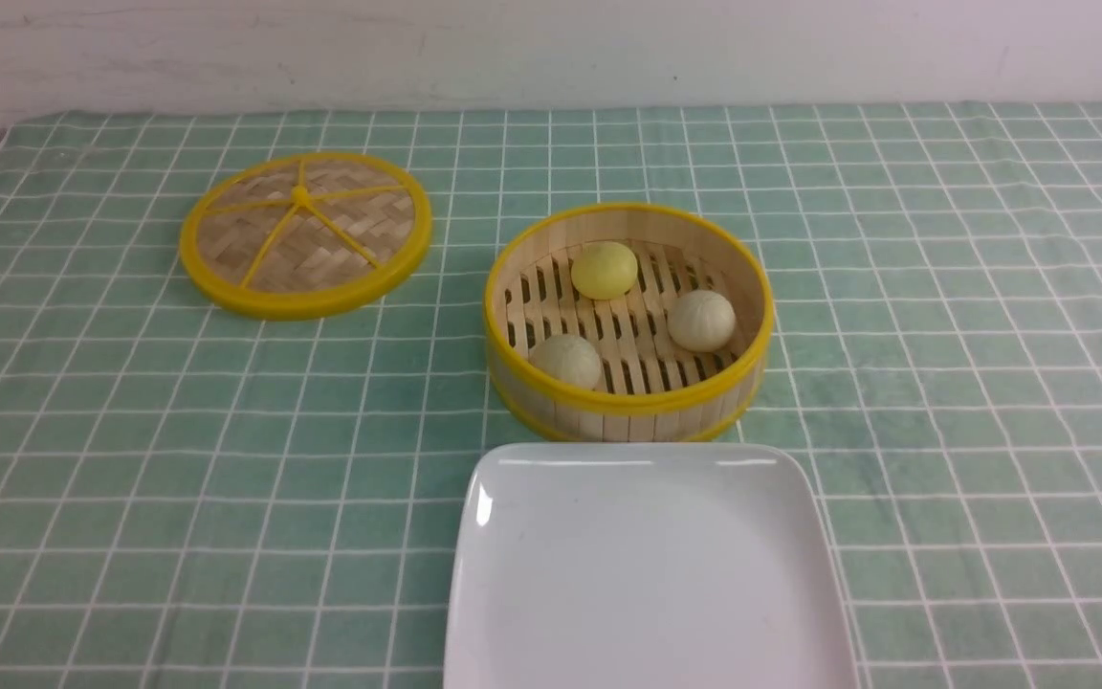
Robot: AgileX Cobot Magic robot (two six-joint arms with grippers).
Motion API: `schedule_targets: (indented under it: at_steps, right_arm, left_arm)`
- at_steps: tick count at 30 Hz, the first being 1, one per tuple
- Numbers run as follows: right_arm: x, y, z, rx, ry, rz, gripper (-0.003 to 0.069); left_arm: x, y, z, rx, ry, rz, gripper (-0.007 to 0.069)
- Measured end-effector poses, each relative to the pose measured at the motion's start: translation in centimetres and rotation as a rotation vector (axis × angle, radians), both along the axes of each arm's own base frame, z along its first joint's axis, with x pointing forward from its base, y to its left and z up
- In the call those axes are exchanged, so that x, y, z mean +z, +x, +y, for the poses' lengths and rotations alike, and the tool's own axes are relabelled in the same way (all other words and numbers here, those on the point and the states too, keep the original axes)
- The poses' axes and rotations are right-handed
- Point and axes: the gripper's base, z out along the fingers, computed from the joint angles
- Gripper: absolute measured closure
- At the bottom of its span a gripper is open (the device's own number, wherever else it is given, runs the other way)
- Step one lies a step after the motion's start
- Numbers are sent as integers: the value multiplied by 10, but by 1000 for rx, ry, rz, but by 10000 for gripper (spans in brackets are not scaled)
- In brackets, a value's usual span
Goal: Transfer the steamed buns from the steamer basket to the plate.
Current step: Use the right arm to grab the steamed stuffed bun that is closest to it
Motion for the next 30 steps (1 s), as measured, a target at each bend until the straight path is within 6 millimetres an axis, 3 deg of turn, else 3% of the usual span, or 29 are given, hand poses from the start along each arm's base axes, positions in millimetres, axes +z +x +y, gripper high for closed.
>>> schedule_targets:
  at_steps: [30]
  right_arm:
    - [0,0,1,2,23,-1,419]
  left_arm:
    - [0,0,0,0,0,0,384]
